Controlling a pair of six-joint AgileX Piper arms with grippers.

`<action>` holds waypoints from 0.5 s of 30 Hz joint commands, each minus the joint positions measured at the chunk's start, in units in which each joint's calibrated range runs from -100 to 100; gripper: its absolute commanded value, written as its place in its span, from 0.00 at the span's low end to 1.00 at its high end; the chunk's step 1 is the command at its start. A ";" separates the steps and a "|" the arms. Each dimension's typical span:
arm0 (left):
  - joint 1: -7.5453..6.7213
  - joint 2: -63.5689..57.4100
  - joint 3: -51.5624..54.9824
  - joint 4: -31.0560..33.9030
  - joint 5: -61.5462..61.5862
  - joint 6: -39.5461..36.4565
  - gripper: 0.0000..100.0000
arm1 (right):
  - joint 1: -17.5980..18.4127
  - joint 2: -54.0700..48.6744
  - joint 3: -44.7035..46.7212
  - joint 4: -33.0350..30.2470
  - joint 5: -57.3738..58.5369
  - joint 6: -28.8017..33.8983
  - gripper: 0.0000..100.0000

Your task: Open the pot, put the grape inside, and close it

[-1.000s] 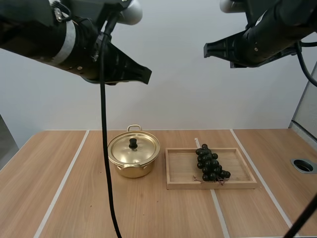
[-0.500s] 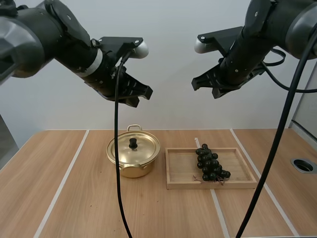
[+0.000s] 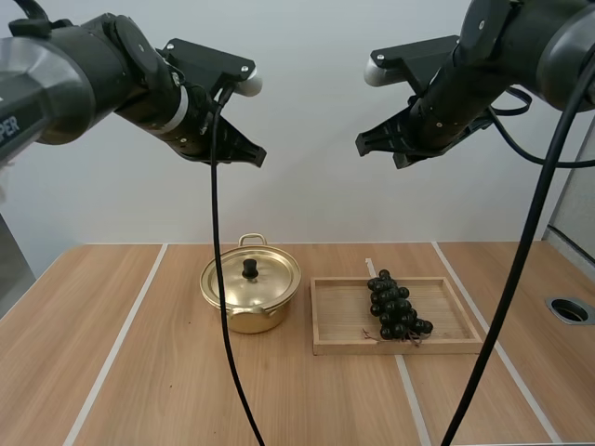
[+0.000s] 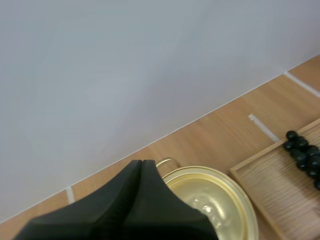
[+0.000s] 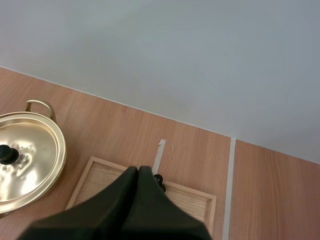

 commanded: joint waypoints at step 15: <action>-0.04 0.17 -0.20 2.20 5.82 6.35 1.00 | 0.11 -0.48 -0.89 -0.73 2.30 -2.96 1.00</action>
